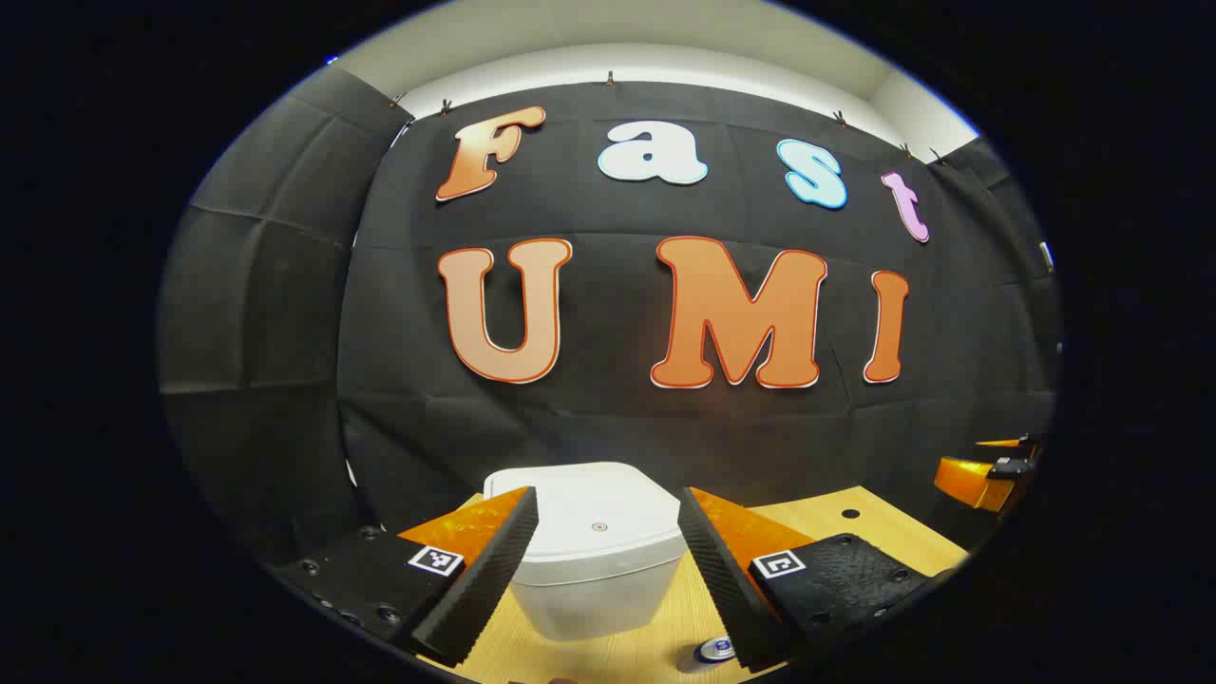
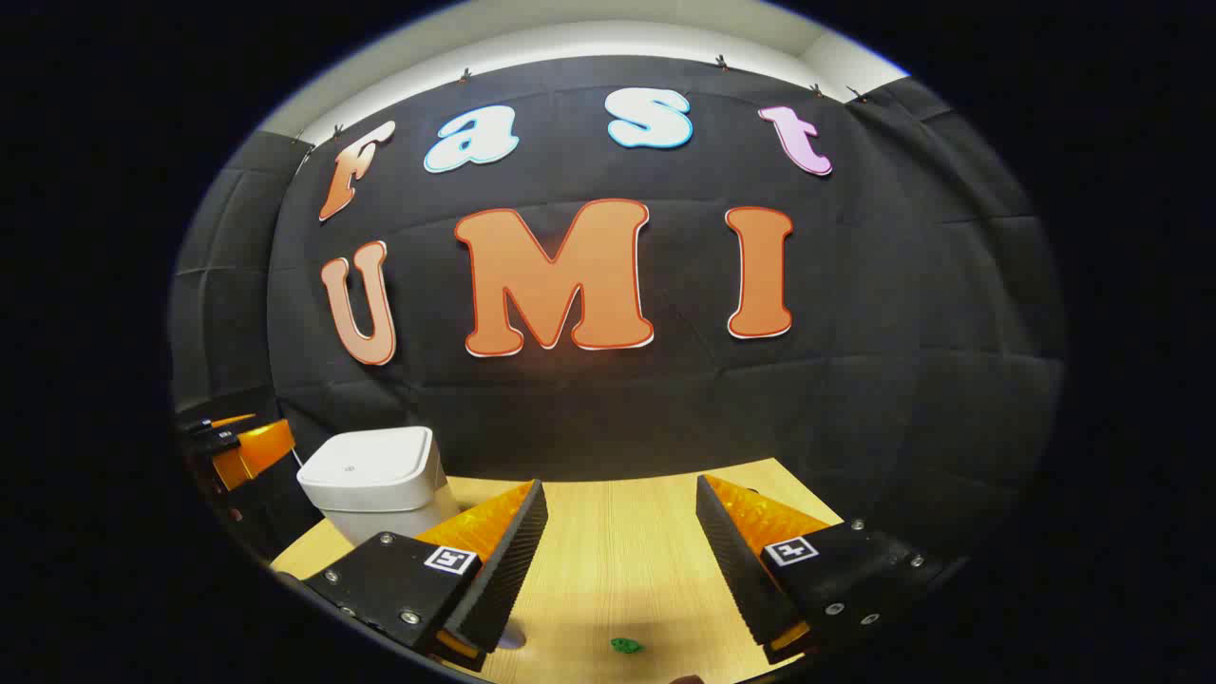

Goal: Press the lid of the desktop garbage bin to open it, pick up the crumpled paper on the desktop and throw it into the bin, then pick up the pop can on the desktop and drop it into the bin, and finally close the garbage bin lid.

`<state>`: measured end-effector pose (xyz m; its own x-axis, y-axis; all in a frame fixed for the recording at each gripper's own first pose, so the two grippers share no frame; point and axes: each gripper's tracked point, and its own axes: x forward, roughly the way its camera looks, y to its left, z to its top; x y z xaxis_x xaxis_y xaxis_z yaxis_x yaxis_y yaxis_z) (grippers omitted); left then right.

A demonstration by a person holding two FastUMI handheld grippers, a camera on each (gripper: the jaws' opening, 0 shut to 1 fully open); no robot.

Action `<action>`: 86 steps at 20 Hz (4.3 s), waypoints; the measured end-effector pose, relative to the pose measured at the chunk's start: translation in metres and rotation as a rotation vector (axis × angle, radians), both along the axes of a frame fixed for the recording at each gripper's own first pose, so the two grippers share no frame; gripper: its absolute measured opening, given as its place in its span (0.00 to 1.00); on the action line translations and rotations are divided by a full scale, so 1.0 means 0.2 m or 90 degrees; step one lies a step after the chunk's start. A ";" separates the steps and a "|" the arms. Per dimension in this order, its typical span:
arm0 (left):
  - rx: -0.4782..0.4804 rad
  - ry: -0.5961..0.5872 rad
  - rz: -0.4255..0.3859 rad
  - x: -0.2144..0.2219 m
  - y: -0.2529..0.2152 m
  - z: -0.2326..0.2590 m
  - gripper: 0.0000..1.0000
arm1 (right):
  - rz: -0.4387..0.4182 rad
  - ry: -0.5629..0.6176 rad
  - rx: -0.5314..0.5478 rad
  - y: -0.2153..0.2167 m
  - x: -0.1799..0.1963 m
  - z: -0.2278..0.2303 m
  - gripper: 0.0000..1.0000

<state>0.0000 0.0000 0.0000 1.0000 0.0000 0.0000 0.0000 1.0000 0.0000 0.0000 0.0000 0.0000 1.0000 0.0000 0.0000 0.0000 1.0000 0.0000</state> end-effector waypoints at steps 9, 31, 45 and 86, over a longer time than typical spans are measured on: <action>-0.041 0.002 0.006 0.01 -0.18 -0.04 0.95 | 0.035 -0.008 -0.021 -0.12 0.06 0.00 0.94; 0.015 0.032 -0.001 0.04 -0.07 -0.07 0.94 | 0.005 -0.032 -0.012 -0.12 0.01 0.05 0.94; 0.003 0.051 0.003 0.07 -0.06 -0.13 0.94 | 0.007 -0.025 -0.036 -0.10 0.04 0.05 0.94; 0.064 0.264 -0.067 0.38 0.12 -0.11 0.00 | 0.000 0.012 -0.039 -0.15 0.06 0.00 0.94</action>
